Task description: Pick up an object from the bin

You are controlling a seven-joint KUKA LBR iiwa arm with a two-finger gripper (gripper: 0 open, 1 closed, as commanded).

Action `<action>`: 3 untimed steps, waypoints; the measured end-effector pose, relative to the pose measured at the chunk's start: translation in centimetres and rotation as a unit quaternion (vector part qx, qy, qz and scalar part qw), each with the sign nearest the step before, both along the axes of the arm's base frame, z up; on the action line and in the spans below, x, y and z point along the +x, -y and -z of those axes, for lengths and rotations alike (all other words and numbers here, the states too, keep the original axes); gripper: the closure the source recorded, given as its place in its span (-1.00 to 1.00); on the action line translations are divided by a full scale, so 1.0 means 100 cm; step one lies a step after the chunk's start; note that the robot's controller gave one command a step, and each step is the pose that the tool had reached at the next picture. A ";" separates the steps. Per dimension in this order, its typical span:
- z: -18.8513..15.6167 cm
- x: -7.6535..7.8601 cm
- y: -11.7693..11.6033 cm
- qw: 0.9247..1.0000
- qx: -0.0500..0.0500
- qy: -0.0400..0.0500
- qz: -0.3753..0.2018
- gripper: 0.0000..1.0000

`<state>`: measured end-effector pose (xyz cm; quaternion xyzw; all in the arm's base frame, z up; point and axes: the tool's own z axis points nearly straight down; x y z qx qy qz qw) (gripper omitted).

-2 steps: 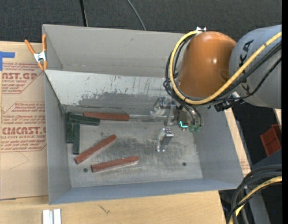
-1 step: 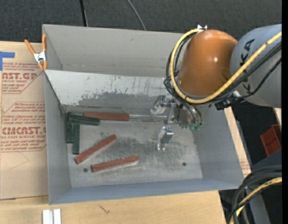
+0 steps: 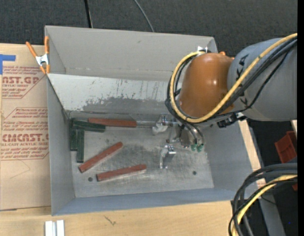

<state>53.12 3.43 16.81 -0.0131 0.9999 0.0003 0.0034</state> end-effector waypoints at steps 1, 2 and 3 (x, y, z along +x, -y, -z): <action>0.015 0.001 -0.002 1.000 0.000 -0.002 -0.001 -1.00; 0.032 -0.021 -0.001 1.000 0.000 -0.010 -0.028 -1.00; 0.090 0.031 -0.038 0.999 0.001 0.007 -0.052 1.00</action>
Offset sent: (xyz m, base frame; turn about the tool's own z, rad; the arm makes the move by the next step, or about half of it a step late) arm -0.0484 -0.0134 0.0377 -0.1430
